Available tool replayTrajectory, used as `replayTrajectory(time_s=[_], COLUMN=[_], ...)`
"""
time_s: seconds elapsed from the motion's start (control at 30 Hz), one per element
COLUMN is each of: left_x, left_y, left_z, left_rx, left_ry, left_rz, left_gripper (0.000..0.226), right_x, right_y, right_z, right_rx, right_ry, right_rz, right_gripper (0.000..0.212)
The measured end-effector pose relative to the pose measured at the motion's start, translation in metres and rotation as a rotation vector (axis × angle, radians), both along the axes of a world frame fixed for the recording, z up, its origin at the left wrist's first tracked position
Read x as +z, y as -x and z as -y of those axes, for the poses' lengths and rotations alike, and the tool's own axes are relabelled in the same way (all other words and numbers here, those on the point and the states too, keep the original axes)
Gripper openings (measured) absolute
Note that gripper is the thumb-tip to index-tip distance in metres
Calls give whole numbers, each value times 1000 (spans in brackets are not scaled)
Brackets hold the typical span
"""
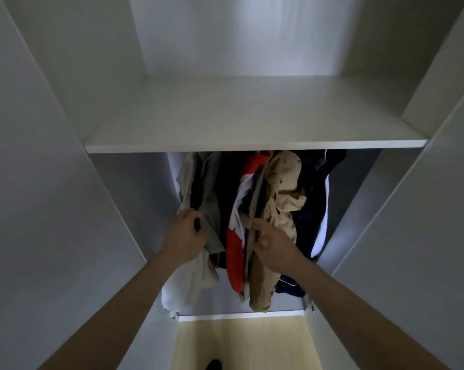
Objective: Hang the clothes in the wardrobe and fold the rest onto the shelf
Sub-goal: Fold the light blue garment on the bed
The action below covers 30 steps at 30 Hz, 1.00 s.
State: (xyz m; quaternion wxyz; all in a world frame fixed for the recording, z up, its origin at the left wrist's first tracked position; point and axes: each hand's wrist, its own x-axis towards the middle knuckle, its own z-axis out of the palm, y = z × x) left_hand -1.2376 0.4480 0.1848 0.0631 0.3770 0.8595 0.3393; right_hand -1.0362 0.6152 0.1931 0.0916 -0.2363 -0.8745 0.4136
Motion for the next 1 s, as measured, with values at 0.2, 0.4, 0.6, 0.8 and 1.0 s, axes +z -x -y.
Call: replayTrajectory(time_s=[0.2,0.4,0.6,0.8,1.0], left_x=[17,-2,-25,-29,-6], left_y=[-93,-172,-248,-336,-438], left_z=[-12,-51,-54,-5,50], left_rx=[-379,-759,-1137,-1412,-1664], left_ry=[-45,42,127,204,148], left_rz=[19,37,51,49,-23], left_gripper=[23,29,32,30,28], right_x=[11,3,-14,-18,-12], right_y=[-125,-232,-314,-378,-441], right_z=[19,69,162,282,396], right_rx=[-292,-681,-1060,-1378,-1636], right_ry=[164,121,179,253,269], right_rz=[-17,58,85,77,12], right_gripper=[53,51,50,49,49])
